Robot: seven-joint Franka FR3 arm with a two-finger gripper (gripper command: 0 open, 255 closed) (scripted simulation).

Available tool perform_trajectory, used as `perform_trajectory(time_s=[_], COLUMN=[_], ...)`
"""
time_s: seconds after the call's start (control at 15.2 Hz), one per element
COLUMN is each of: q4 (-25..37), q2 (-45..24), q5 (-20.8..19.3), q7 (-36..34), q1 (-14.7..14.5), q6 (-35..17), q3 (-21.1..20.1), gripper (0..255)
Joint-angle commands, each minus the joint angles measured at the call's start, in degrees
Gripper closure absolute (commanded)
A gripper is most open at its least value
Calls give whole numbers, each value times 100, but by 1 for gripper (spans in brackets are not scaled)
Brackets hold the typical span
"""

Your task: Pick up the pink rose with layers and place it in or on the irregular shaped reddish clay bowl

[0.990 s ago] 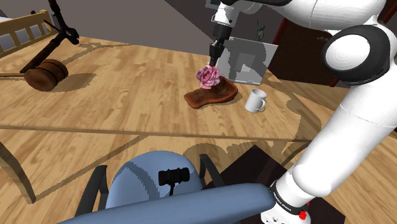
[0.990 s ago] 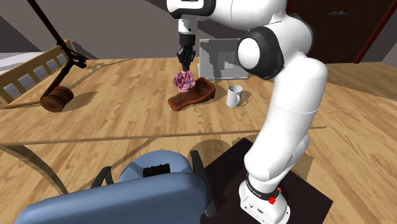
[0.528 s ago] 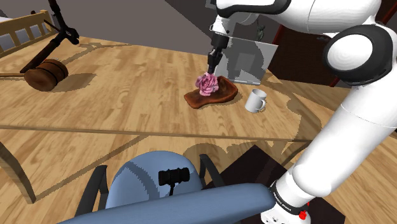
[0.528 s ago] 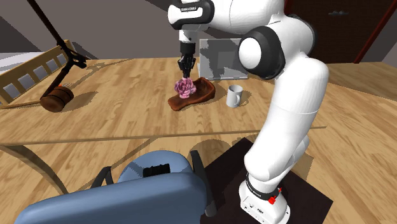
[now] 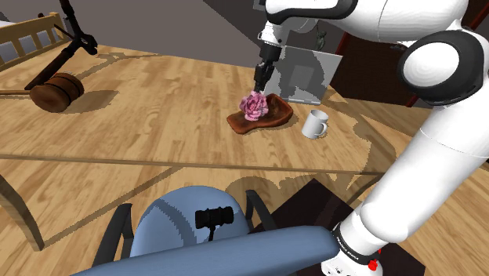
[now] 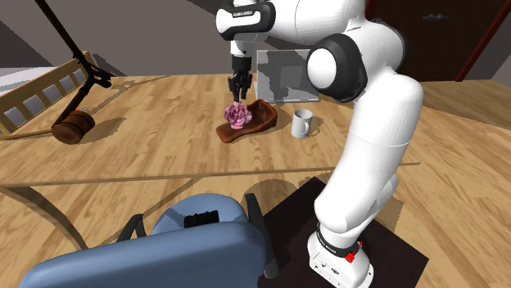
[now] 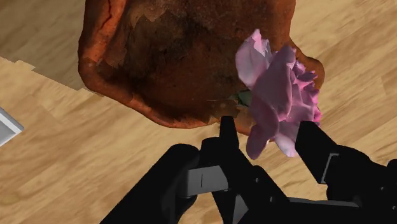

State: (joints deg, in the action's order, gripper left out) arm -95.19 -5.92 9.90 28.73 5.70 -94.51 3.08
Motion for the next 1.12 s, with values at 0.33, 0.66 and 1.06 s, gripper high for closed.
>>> perform_trajectory(time_s=[0.33, 0.66, 1.06], q4=[237, 966, 968], q2=[-39, -193, -194], q5=[-2, 2, 2], q7=[-5, -22, -22], q1=[17, 68, 68], q6=[201, 782, 783], q3=[13, 45, 45], gripper=[0, 0, 0])
